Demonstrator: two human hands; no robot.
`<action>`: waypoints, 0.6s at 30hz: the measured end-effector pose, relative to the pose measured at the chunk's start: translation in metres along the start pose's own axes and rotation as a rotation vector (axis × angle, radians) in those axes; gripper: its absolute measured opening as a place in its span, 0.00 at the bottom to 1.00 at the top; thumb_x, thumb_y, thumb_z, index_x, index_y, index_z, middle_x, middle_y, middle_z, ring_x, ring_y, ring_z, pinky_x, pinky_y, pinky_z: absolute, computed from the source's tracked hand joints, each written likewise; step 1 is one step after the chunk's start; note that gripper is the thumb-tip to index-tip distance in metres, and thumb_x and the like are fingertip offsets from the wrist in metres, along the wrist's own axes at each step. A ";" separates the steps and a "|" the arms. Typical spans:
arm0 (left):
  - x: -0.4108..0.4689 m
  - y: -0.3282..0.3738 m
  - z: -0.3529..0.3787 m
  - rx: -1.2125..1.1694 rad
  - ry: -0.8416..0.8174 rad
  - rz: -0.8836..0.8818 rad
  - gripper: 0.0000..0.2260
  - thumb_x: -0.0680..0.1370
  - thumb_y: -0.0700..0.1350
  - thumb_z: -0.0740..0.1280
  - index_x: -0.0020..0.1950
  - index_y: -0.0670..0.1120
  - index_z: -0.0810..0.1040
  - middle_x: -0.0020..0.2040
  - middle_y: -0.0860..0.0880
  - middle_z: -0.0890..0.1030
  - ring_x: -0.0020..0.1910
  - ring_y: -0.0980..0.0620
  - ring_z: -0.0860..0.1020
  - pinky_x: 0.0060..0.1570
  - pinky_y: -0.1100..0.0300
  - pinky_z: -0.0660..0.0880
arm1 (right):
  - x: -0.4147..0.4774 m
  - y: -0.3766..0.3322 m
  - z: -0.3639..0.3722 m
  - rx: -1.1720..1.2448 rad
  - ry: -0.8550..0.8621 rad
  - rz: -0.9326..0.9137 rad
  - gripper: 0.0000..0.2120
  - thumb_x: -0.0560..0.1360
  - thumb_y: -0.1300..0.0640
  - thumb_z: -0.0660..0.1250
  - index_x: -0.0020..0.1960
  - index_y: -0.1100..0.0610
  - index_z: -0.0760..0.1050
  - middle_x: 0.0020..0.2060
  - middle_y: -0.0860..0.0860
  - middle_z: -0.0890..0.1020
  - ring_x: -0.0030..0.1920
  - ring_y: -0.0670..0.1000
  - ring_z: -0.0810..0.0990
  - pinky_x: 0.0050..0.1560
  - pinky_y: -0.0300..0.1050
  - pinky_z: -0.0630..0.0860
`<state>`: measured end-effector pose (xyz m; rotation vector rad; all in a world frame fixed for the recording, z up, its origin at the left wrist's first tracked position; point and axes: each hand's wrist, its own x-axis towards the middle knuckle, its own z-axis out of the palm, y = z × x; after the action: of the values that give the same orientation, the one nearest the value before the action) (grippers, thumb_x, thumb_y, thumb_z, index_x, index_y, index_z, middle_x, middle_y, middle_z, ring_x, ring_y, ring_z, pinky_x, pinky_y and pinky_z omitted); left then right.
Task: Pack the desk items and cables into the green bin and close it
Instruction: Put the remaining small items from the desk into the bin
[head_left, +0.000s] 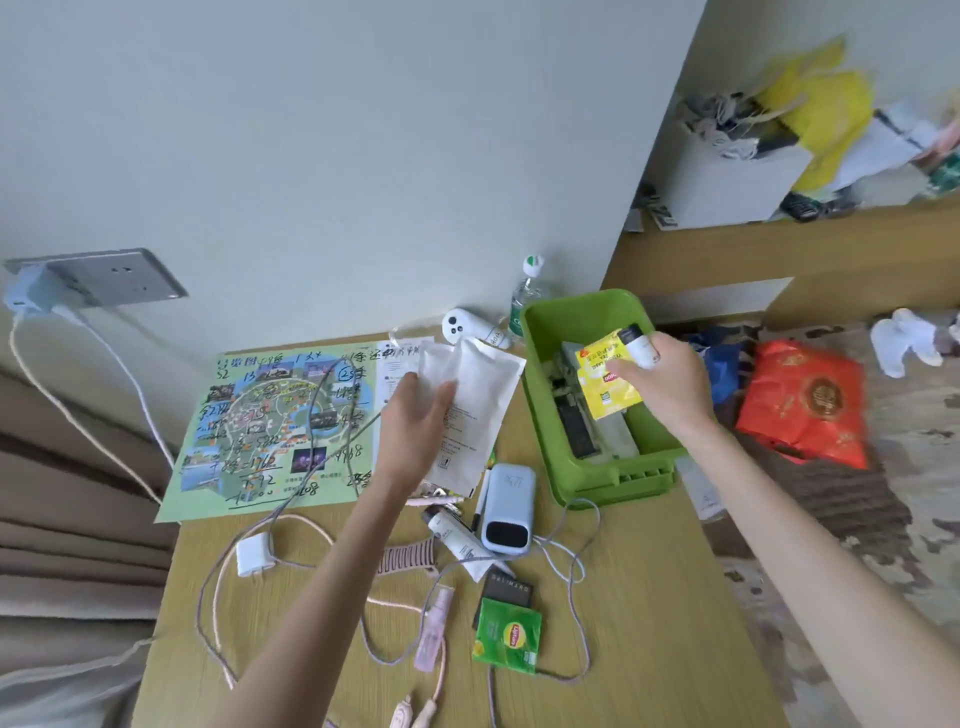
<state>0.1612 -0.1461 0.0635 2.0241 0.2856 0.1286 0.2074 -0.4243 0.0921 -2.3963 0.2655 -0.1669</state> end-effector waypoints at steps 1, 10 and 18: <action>0.002 0.002 0.006 0.005 -0.004 0.003 0.17 0.79 0.53 0.67 0.36 0.49 0.63 0.31 0.53 0.66 0.28 0.55 0.63 0.23 0.68 0.63 | 0.003 0.008 -0.001 -0.041 -0.024 0.016 0.22 0.69 0.50 0.75 0.32 0.55 0.63 0.28 0.50 0.70 0.30 0.53 0.69 0.29 0.46 0.58; 0.013 -0.006 0.032 0.015 -0.004 -0.056 0.16 0.79 0.52 0.67 0.39 0.45 0.65 0.32 0.51 0.66 0.27 0.54 0.62 0.22 0.68 0.61 | 0.014 0.034 0.055 -0.090 -0.241 0.114 0.15 0.71 0.51 0.73 0.36 0.54 0.68 0.31 0.48 0.73 0.31 0.51 0.71 0.28 0.42 0.61; 0.017 -0.017 0.042 0.038 -0.027 -0.120 0.18 0.79 0.53 0.67 0.43 0.38 0.69 0.34 0.46 0.71 0.28 0.51 0.66 0.24 0.61 0.64 | 0.021 0.052 0.077 -0.371 -0.593 0.061 0.04 0.77 0.62 0.59 0.44 0.60 0.71 0.39 0.54 0.75 0.39 0.55 0.75 0.34 0.44 0.68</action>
<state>0.1838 -0.1707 0.0293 2.0395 0.3945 0.0214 0.2348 -0.4174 0.0016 -2.6627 0.0926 0.6661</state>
